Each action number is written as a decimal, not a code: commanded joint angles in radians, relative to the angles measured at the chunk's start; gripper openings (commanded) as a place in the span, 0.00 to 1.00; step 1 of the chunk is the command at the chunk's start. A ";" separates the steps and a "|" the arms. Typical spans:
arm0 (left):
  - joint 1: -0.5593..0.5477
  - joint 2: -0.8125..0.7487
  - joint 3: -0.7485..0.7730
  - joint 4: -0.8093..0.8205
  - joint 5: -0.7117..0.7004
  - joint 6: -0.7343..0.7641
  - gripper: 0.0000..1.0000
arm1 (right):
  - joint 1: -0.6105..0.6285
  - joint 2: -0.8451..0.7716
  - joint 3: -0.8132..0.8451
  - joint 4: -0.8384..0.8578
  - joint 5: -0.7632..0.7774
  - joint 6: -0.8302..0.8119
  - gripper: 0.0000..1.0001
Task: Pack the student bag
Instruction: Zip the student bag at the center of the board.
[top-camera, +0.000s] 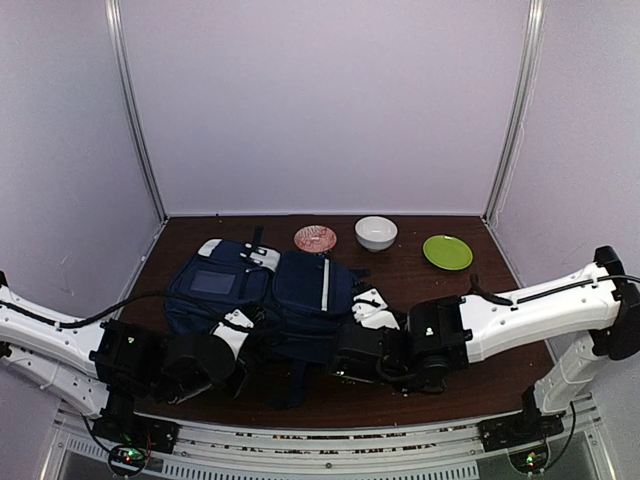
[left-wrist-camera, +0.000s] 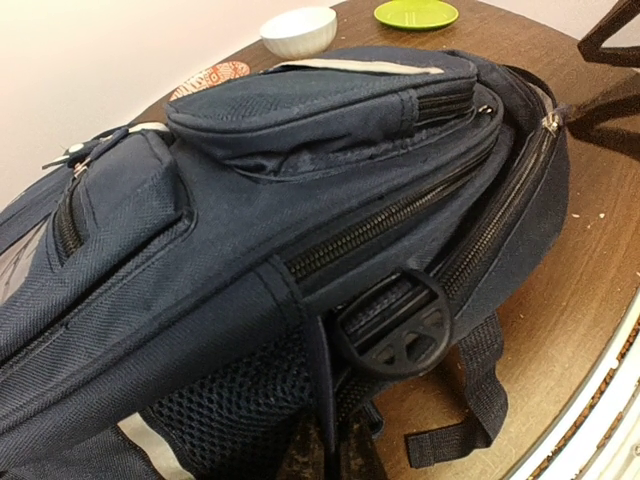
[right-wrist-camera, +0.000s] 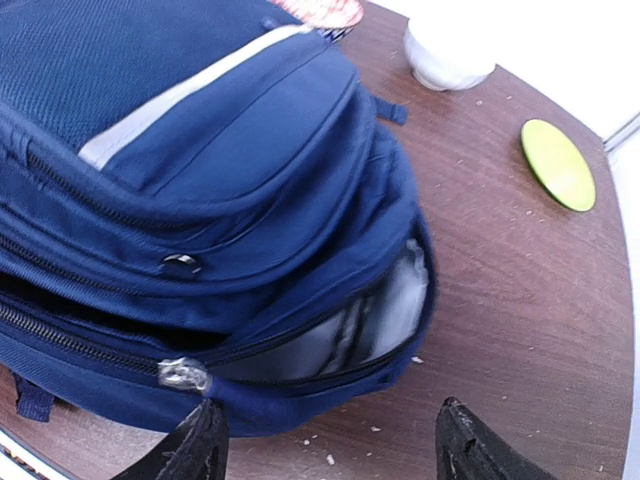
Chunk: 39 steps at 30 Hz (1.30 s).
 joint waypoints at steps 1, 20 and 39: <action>0.005 -0.036 -0.003 0.052 -0.061 -0.023 0.00 | -0.006 -0.075 0.029 -0.116 0.134 0.060 0.70; 0.005 -0.031 -0.028 0.052 -0.067 -0.019 0.00 | -0.165 -0.401 -0.415 0.749 -0.589 -0.252 0.46; 0.005 -0.032 -0.038 0.019 -0.084 -0.040 0.00 | -0.292 -0.449 -0.679 1.083 -0.806 -0.121 0.50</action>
